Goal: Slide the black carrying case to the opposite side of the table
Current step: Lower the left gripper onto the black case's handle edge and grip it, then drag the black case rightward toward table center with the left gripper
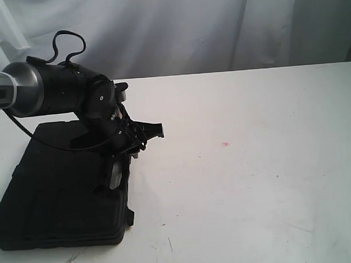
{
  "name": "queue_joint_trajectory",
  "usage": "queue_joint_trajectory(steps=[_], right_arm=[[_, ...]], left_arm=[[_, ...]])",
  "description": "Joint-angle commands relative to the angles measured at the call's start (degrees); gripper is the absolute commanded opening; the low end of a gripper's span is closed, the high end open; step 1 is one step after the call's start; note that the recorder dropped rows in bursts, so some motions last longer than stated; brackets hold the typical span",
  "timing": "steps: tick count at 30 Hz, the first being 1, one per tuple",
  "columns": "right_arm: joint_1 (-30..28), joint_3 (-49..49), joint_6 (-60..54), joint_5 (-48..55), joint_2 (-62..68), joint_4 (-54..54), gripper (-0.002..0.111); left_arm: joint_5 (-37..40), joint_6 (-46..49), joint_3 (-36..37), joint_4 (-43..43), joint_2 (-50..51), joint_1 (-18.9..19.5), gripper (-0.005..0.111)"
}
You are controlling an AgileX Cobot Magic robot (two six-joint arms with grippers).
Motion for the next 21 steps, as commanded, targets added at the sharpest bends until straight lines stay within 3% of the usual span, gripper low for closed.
queue_joint_trajectory(steps=[1, 21], right_arm=[[0.00, 0.14, -0.19, -0.06, -0.38, -0.33, 0.000], [0.00, 0.14, -0.19, -0.06, -0.38, -0.33, 0.000]], left_arm=[[0.58, -0.64, -0.36, 0.55, 0.04, -0.16, 0.031], [0.03, -0.73, -0.36, 1.34, 3.21, -0.16, 0.031]])
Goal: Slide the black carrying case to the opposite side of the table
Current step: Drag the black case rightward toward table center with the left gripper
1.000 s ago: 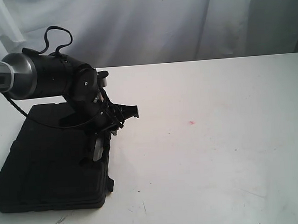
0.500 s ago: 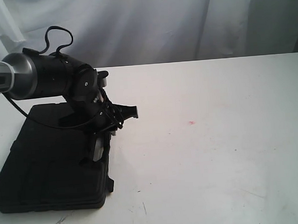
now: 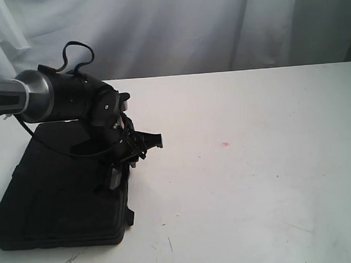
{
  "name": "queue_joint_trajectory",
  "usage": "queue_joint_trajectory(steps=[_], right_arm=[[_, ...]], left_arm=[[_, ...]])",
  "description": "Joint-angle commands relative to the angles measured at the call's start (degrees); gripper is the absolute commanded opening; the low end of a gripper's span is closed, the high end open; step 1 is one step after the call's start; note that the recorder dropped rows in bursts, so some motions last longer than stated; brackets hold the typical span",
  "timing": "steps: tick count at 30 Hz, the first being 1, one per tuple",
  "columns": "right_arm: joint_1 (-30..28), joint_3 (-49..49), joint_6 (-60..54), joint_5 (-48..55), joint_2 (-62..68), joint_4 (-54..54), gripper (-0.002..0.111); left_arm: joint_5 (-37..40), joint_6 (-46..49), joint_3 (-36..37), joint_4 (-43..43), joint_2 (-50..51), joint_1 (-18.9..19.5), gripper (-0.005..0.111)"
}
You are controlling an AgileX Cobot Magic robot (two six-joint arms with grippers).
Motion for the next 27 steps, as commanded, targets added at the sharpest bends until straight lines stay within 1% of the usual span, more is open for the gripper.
queue_joint_trajectory(steps=[1, 3, 4, 5, 7, 8, 15, 21, 27], right_arm=[[0.00, 0.14, -0.19, -0.06, -0.38, -0.33, 0.000], [0.00, 0.14, -0.19, -0.06, -0.38, -0.33, 0.000], [0.00, 0.14, -0.19, -0.06, -0.38, -0.33, 0.000], [0.00, 0.14, -0.19, -0.06, -0.38, -0.33, 0.000], [0.00, 0.14, -0.19, -0.06, -0.38, -0.33, 0.000], [0.00, 0.14, -0.19, -0.06, -0.38, -0.33, 0.000], [0.00, 0.14, -0.19, -0.06, -0.38, -0.33, 0.000], [0.00, 0.14, -0.19, -0.06, -0.38, -0.33, 0.000], [0.00, 0.14, -0.19, -0.06, -0.38, -0.33, 0.000]], left_arm=[[-1.12, -0.52, -0.36, -0.14, 0.62, -0.16, 0.031], [-1.80, -0.52, -0.36, -0.14, 0.51, -0.16, 0.031], [-2.02, -0.52, -0.36, -0.14, 0.51, -0.16, 0.027], [-2.14, -0.52, -0.36, -0.14, 0.51, -0.16, 0.022], [-2.37, -0.52, -0.36, -0.14, 0.51, -0.16, 0.004], [-2.52, -0.32, -0.36, -0.14, 0.51, -0.27, 0.000], [-6.60, 1.22, -0.36, -8.50, 0.51, -0.66, 0.000], [-10.38, -0.22, -0.36, -9.44, 0.63, -4.28, 0.000], [-14.05, -2.26, -0.36, -9.88, 0.83, -7.06, 0.000]])
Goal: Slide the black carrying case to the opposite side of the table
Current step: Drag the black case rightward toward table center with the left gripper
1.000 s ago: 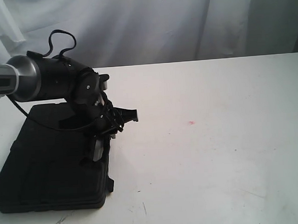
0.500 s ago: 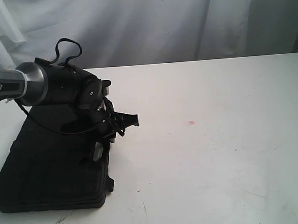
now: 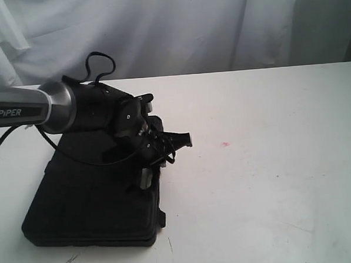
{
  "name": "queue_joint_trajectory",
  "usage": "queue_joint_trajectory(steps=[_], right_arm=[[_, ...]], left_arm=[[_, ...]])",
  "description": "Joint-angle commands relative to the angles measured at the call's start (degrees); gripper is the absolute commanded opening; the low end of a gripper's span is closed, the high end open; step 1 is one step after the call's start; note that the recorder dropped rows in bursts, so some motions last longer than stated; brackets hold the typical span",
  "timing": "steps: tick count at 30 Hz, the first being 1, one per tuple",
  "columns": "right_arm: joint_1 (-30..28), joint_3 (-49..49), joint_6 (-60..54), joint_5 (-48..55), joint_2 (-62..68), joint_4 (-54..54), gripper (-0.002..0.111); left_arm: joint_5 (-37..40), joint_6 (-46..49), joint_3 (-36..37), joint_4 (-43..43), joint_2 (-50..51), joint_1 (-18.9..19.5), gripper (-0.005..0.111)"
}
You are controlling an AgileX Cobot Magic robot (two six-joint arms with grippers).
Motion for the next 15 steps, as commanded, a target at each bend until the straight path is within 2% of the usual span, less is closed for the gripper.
queue_joint_trajectory(steps=[1, 8, 15], right_arm=[[0.00, 0.14, -0.19, -0.06, -0.38, -0.33, 0.000], [0.00, 0.14, -0.19, -0.06, -0.38, -0.33, 0.000], [0.00, 0.14, -0.19, -0.06, -0.38, -0.33, 0.000]], left_arm=[[-5.83, -2.42, -0.36, -2.52, -0.30, -2.19, 0.000], [-8.78, -3.56, -0.36, -5.11, 1.26, -5.00, 0.000], [-15.39, -5.12, -0.59, -7.39, 1.96, -7.74, 0.000]])
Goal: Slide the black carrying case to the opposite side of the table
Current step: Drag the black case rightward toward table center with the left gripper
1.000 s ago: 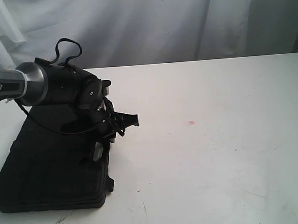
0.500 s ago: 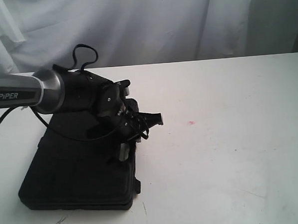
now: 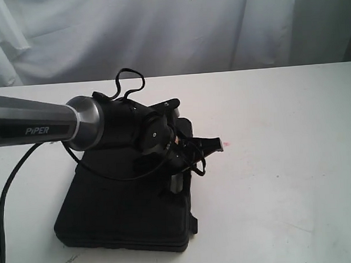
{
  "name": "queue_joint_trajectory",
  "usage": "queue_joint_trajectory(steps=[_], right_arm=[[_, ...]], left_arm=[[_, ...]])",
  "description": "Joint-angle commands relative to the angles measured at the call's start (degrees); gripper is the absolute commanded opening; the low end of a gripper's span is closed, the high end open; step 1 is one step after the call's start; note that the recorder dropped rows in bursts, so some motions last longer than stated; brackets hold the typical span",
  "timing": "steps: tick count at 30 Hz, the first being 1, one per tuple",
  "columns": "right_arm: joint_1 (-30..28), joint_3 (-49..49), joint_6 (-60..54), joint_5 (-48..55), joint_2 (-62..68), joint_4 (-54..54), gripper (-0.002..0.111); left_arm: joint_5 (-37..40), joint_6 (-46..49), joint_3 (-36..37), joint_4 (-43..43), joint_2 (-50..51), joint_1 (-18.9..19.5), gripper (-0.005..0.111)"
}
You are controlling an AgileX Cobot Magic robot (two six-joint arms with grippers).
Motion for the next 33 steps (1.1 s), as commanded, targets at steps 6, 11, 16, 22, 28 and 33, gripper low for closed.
queue_joint_trajectory(steps=[6, 11, 16, 22, 28, 33], right_arm=[[0.00, 0.14, -0.19, -0.06, -0.38, -0.33, 0.000], [0.00, 0.14, -0.19, -0.06, -0.38, -0.33, 0.000], [0.00, 0.14, -0.19, -0.06, -0.38, -0.33, 0.000], [0.00, 0.14, -0.19, -0.06, -0.38, -0.33, 0.000], [0.00, 0.14, -0.19, -0.06, -0.38, -0.33, 0.000], [0.00, 0.14, -0.19, -0.06, -0.38, -0.33, 0.000]], left_arm=[[-4.57, -2.61, -8.83, -4.85, 3.30, -3.28, 0.000], [-2.39, -2.75, -16.11, -4.85, 7.04, -3.63, 0.000], [-6.12, -7.49, -17.52, -1.36, 8.10, -3.63, 0.000], [-8.32, -19.20, -17.52, 9.88, 9.63, -3.51, 0.000], [-8.02, -19.06, -17.66, 10.69, 10.42, -3.40, 0.002], [-7.44, -18.48, -17.70, 10.69, 10.19, -3.26, 0.034]])
